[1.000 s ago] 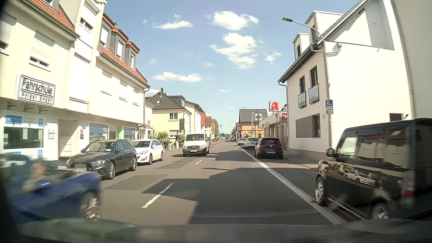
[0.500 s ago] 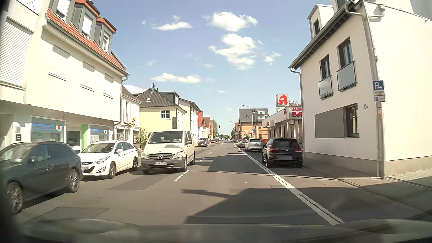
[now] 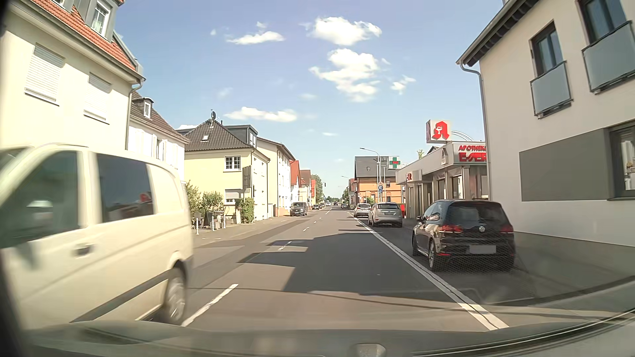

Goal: Follow the waypoints while adhering to traffic rules and regulations

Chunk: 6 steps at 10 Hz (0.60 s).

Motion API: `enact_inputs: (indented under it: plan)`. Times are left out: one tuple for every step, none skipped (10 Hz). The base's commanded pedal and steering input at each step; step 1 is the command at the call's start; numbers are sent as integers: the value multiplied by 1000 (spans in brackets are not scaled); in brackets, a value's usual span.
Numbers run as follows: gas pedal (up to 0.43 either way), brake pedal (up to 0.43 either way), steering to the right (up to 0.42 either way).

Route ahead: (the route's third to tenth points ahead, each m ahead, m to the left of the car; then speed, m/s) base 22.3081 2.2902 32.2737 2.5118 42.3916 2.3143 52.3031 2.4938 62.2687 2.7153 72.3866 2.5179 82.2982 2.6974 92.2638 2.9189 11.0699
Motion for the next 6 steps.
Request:
enact_inputs:
  plan:
    - [98,30,-7]
    - [98,30,-3]
    - [98,30,-1]
    - [98,30,-1]
    - [98,30,0]
    - [98,30,0]
